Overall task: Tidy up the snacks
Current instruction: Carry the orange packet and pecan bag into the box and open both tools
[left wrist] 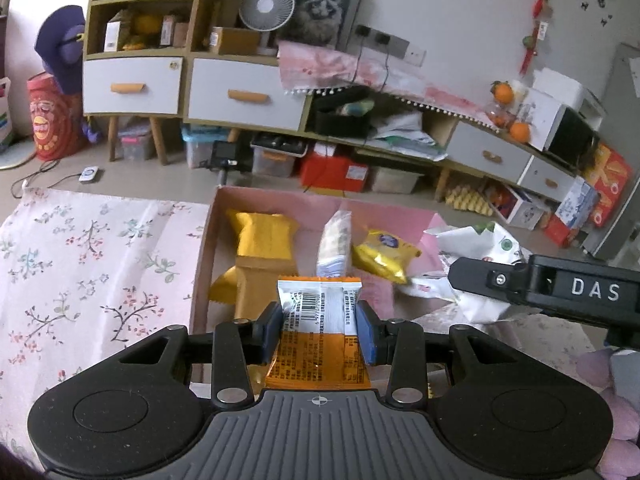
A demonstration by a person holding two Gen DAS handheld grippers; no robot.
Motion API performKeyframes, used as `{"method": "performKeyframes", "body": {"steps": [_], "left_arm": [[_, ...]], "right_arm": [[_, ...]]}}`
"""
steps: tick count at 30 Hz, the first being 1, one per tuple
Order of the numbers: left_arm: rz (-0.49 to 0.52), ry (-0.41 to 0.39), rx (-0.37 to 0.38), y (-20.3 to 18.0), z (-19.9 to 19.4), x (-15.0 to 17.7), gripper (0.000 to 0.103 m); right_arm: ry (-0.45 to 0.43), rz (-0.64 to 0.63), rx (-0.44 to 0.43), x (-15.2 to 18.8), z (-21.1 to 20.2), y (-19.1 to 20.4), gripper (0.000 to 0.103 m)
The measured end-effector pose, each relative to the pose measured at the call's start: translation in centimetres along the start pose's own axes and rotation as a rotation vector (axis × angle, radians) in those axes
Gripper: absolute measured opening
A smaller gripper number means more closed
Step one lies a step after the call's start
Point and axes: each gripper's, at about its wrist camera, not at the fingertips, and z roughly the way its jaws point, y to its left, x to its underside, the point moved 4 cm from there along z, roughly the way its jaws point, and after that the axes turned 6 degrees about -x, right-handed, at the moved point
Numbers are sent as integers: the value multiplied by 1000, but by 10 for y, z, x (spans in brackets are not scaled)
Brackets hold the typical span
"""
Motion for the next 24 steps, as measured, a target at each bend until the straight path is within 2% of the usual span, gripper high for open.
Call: {"method": "performKeyframes", "body": {"steps": [8,16,18,20,24], "left_arm": [[50,-30,-14,-7,2,0,37],[63,-61,18,-15,7,-3,39],[84,-41,12,-17,10,0,48],[105,-35,7,-18,8,2,58],[108,-23,11,-14,-4,5,70]], "right_arm": [[16,-75,31,4,7,2,42],[14,-76,39,6,7,0,43],[7,-62,18,6,6,2,45],[3,-49,0,5,4,1,54],[9,-41,-7,3,-1,1,59]]}}
